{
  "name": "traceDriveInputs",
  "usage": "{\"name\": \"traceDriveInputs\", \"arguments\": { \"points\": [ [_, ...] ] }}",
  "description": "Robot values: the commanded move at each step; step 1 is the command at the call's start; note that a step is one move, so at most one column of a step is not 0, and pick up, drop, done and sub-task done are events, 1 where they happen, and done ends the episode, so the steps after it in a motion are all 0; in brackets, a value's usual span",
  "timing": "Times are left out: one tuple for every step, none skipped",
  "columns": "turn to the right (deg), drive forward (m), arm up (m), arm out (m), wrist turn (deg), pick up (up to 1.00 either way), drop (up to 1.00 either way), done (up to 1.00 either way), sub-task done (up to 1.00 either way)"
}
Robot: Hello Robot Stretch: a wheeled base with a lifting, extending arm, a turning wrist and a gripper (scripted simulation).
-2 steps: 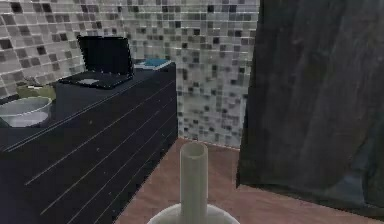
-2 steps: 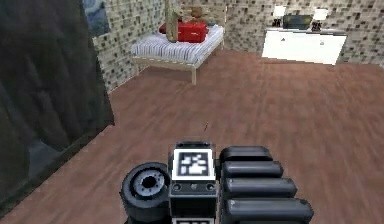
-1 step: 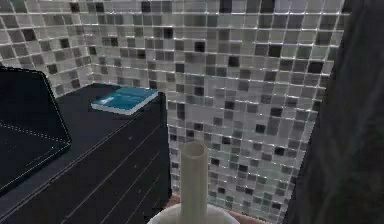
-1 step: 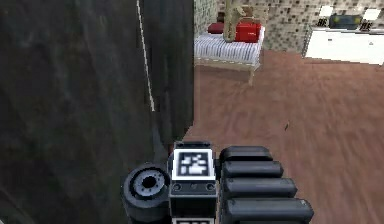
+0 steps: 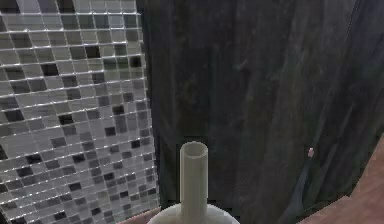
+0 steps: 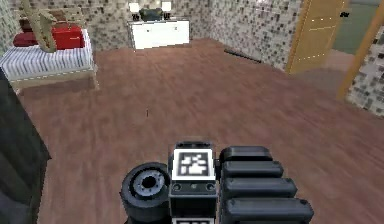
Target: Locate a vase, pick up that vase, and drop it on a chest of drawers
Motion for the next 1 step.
{"name": "traceDriveInputs", "arguments": {
  "points": [
    [24.0,0.00,0.00,0.00,0.0,0.00,0.00,0.00,0.00]
  ]
}}
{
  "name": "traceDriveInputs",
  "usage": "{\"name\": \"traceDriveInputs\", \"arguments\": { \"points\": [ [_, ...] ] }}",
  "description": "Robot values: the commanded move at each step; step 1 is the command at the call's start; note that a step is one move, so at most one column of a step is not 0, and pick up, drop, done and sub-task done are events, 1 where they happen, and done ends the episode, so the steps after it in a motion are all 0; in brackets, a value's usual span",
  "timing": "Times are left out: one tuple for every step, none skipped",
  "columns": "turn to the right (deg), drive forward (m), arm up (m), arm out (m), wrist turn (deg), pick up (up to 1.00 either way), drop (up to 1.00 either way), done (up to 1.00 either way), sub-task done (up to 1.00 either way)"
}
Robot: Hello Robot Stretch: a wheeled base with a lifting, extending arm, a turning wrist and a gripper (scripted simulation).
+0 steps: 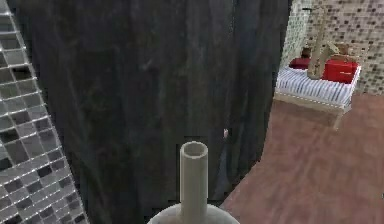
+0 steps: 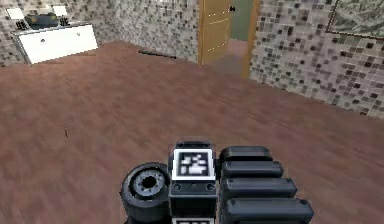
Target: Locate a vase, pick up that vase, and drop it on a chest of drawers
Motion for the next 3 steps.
{"name": "traceDriveInputs", "arguments": {
  "points": [
    [-45.0,0.00,0.00,0.00,0.0,0.00,0.00,0.00,0.00],
    [-36.0,0.00,0.00,0.00,0.0,0.00,0.00,0.00,0.00],
    [45.0,0.00,0.00,0.00,0.0,0.00,0.00,0.00,0.00]
  ]
}}
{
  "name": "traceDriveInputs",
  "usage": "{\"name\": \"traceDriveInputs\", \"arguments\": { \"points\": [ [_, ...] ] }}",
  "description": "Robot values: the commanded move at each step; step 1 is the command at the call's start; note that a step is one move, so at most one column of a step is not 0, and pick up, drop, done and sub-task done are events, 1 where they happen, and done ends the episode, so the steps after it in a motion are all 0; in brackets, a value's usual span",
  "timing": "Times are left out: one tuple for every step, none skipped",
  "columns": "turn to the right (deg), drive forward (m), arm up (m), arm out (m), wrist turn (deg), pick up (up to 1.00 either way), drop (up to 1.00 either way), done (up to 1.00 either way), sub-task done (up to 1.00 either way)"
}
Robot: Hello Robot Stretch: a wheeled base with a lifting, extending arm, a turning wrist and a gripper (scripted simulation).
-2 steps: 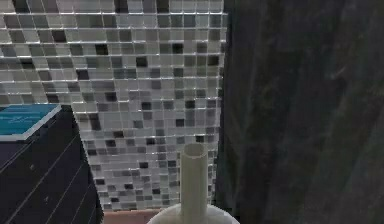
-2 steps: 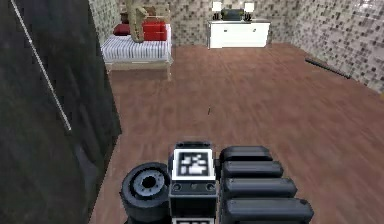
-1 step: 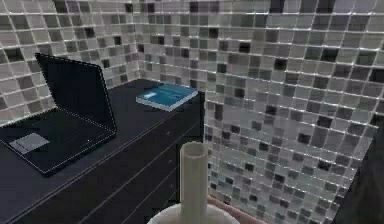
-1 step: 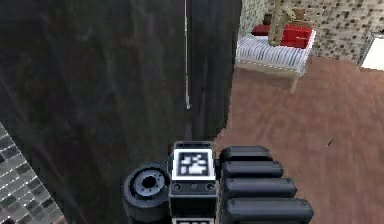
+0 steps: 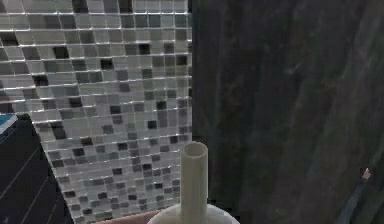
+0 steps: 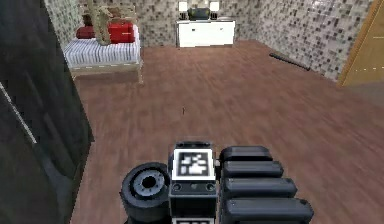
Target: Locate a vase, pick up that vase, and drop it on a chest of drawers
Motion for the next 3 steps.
{"name": "traceDriveInputs", "arguments": {
  "points": [
    [45.0,0.00,0.00,0.00,0.0,0.00,0.00,0.00,0.00],
    [3.0,0.00,0.00,0.00,0.0,0.00,0.00,0.00,0.00],
    [-45.0,0.00,0.00,0.00,0.0,0.00,0.00,0.00,0.00]
  ]
}}
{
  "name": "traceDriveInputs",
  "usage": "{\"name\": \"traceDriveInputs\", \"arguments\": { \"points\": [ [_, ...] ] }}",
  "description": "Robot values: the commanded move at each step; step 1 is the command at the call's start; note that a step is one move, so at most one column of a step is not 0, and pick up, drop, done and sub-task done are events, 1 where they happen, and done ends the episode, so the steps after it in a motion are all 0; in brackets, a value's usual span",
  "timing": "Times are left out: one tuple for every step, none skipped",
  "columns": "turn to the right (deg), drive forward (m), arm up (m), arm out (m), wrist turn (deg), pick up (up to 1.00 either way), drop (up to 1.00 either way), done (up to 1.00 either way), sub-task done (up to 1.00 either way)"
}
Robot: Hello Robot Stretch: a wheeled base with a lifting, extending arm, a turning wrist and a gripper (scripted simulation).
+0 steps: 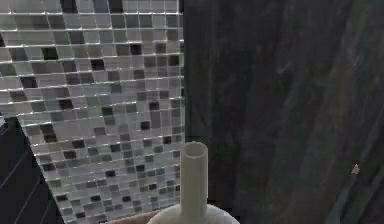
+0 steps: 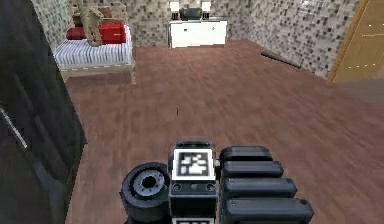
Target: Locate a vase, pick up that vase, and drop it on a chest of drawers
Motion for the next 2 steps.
{"name": "traceDriveInputs", "arguments": {
  "points": [
    [-45.0,0.00,0.00,0.00,0.0,0.00,0.00,0.00,0.00],
    [-6.0,0.00,0.00,0.00,0.0,0.00,0.00,0.00,0.00]
  ]
}}
